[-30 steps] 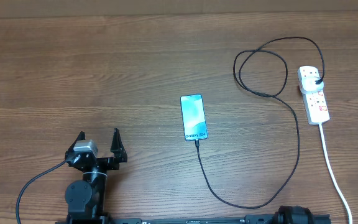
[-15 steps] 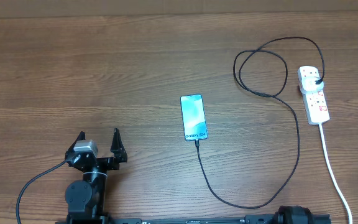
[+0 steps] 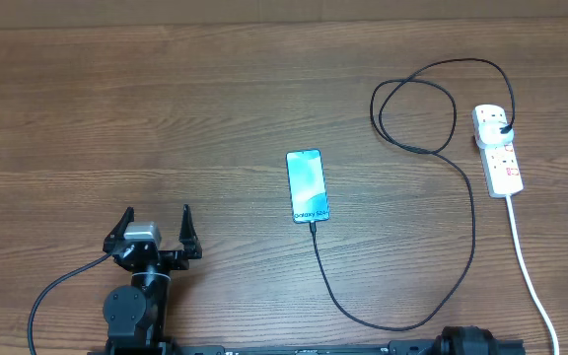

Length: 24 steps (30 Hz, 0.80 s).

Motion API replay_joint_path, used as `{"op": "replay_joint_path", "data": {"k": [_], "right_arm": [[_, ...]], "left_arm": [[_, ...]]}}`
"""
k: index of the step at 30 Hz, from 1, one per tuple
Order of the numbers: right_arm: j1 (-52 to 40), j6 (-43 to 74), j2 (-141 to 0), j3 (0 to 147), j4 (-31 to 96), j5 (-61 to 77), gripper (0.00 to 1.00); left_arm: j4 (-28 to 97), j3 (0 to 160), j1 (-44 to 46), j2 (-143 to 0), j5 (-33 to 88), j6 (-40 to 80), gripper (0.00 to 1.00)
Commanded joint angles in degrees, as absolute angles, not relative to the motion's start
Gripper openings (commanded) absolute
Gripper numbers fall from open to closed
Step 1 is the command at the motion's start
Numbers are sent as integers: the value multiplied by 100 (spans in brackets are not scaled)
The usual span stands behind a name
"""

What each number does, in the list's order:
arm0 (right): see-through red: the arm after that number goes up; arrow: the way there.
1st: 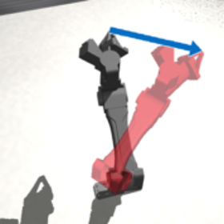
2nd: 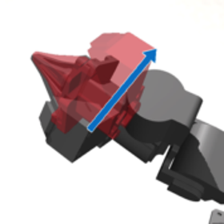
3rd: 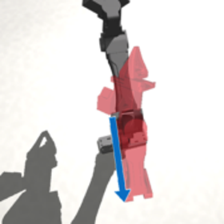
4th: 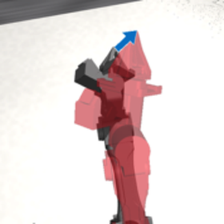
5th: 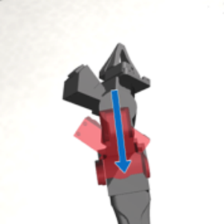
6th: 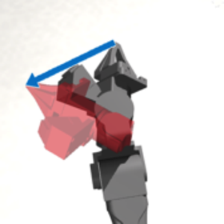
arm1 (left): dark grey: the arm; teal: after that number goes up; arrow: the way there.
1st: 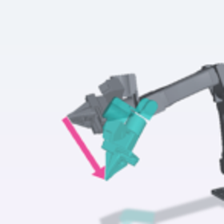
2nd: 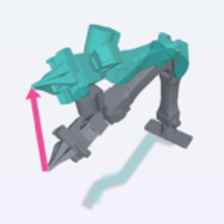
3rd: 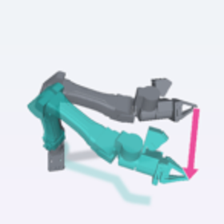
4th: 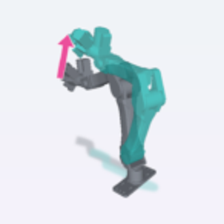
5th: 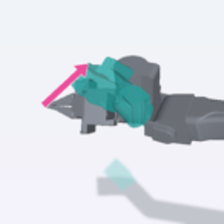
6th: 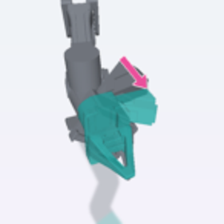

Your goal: Plug charger to phone and switch on socket

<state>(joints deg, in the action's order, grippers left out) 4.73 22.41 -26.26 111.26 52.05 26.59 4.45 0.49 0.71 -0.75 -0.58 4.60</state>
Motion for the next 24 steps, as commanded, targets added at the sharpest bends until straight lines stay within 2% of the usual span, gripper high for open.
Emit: {"op": "replay_joint_path", "data": {"k": [1,12,14,16,18,19,20,21,24], "right_arm": [[434,2200,-2530,11122,5190,2598,5],[434,2241,-2475,11122,4764,2620,5],[434,2239,-2475,11122,4606,2620,13],[434,2235,-2475,11122,4412,2606,26],[436,2237,-2475,11122,4292,2547,47],[436,2239,-2475,11122,4300,2554,64],[436,2239,-2475,11122,4353,2554,92],[436,2237,-2475,11122,4434,2552,100],[434,2220,-2475,11122,4971,2515,100]], "left_arm": [[443,27,36,-21,117,80,100],[443,27,36,-21,108,80,100],[443,27,36,-21,108,80,100],[443,27,36,-21,108,80,100],[445,27,36,-21,108,80,100],[445,27,36,-21,108,80,100],[443,27,36,-21,108,80,100],[443,27,36,-21,108,80,100],[445,27,36,-21,108,80,99]]}}
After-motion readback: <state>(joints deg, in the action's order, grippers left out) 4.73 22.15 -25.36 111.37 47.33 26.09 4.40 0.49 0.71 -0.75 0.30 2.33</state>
